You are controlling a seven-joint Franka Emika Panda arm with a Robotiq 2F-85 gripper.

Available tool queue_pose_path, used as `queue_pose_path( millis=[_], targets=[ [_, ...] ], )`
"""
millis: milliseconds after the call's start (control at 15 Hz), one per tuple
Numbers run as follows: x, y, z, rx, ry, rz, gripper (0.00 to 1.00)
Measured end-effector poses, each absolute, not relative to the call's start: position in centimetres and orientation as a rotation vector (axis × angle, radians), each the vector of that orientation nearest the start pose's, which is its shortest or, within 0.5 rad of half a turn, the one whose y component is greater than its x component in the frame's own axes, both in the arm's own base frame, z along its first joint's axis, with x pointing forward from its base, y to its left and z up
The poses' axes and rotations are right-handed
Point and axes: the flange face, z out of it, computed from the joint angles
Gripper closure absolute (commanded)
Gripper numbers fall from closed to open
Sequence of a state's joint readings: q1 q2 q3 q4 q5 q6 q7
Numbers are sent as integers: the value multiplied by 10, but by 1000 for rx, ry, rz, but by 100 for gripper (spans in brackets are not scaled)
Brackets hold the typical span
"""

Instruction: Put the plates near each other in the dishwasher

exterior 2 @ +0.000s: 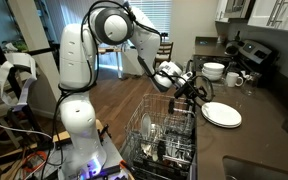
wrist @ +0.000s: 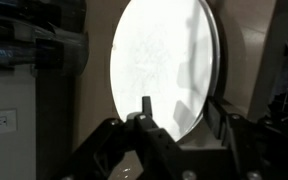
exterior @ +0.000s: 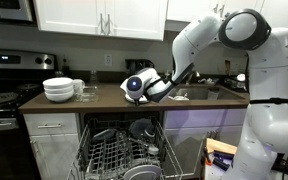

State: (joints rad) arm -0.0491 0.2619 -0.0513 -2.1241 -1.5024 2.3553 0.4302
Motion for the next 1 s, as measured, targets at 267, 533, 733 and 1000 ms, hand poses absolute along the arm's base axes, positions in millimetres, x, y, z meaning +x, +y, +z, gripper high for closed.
queue_pose_path(
  millis=[267,533,733,1000],
  targets=[
    [574,-72,293,2029,689,158,51],
    [574,-73,289,2030,691,150,47],
    [574,-74,288,2030,691,146,59],
    [574,-75,285,2029,693,139,83]
  ],
)
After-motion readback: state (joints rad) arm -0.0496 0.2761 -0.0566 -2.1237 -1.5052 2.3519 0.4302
